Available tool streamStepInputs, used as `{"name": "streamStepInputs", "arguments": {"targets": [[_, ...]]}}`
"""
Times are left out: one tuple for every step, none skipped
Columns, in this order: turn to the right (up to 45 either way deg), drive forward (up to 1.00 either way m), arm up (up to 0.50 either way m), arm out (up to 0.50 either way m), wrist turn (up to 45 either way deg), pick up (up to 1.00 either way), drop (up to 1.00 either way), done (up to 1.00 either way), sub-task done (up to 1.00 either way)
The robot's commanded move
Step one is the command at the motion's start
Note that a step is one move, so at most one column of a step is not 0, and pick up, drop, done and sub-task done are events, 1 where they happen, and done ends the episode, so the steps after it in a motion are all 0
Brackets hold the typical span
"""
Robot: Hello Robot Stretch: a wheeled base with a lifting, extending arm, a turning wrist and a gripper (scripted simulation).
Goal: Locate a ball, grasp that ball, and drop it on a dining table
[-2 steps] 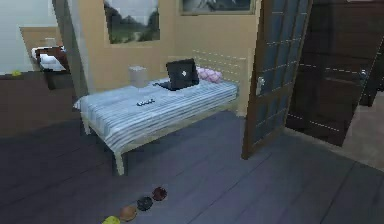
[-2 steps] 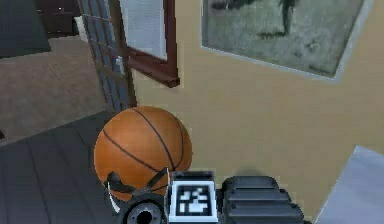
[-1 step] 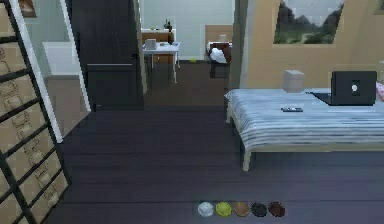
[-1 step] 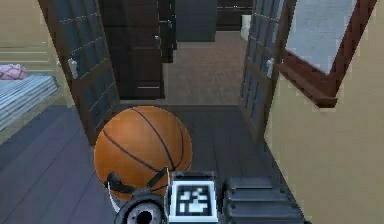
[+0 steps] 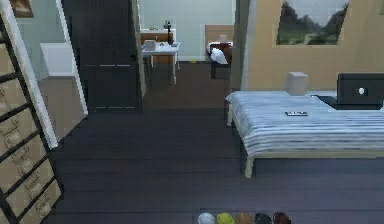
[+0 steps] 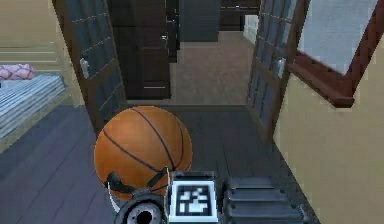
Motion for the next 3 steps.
{"name": "streamStepInputs", "arguments": {"targets": [[45.0,0.00,0.00,0.00,0.0,0.00,0.00,0.00,0.00],[33.0,0.00,0.00,0.00,0.0,0.00,0.00,0.00,0.00],[0.0,0.10,0.00,0.00,0.0,0.00,0.00,0.00,0.00]]}}
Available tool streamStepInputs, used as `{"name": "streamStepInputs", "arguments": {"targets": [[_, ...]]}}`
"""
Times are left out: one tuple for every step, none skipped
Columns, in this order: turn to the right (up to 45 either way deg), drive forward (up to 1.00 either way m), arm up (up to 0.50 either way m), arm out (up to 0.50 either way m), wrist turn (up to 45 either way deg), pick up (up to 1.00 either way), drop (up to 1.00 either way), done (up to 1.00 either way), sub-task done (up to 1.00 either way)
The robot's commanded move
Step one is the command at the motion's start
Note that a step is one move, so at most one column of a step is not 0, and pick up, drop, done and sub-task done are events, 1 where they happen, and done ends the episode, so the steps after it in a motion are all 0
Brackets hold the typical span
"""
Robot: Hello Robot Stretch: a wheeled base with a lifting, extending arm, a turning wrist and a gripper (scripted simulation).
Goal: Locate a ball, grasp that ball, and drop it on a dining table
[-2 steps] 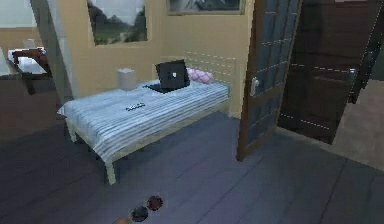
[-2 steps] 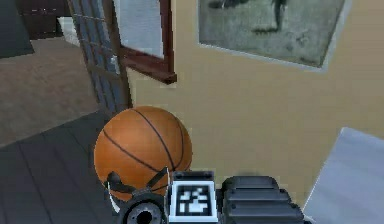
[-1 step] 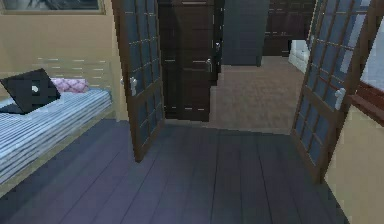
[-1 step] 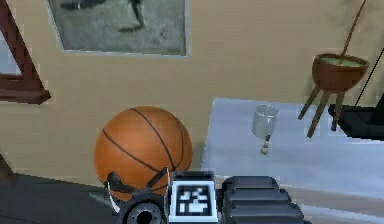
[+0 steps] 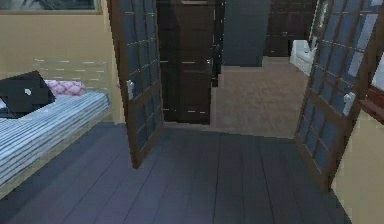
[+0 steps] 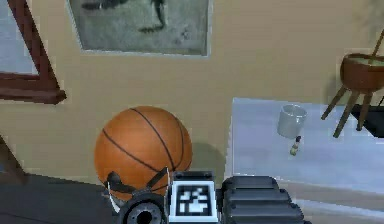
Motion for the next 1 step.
{"name": "streamStepInputs", "arguments": {"targets": [[15.0,0.00,0.00,0.00,0.0,0.00,0.00,0.00,0.00]]}}
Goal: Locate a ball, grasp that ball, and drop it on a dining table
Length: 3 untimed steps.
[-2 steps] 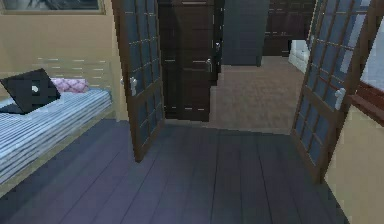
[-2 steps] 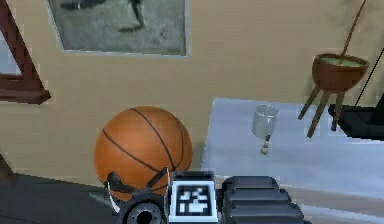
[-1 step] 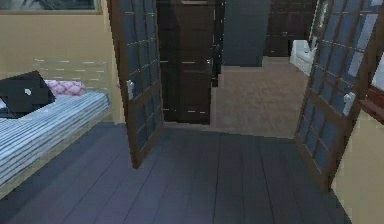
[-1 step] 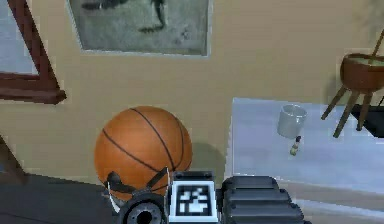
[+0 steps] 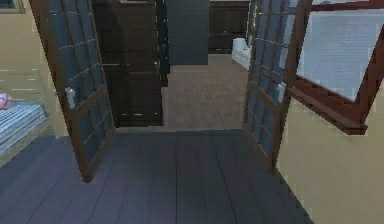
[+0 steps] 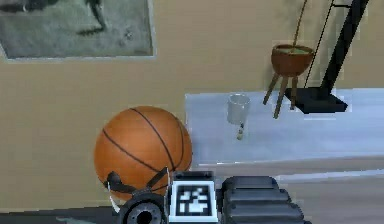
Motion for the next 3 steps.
{"name": "streamStepInputs", "arguments": {"targets": [[0.0,1.00,0.00,0.00,0.0,0.00,0.00,0.00,0.00],[0.0,1.00,0.00,0.00,0.0,0.00,0.00,0.00,0.00],[3.0,0.00,0.00,0.00,0.0,0.00,0.00,0.00,0.00]]}}
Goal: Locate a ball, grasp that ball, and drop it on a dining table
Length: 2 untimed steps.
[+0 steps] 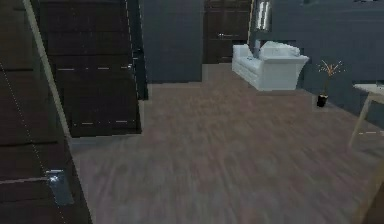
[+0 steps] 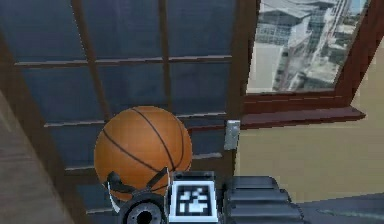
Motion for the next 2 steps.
{"name": "streamStepInputs", "arguments": {"targets": [[0.0,0.75,0.00,0.00,0.0,0.00,0.00,0.00,0.00],[45.0,0.00,0.00,0.00,0.0,0.00,0.00,0.00,0.00]]}}
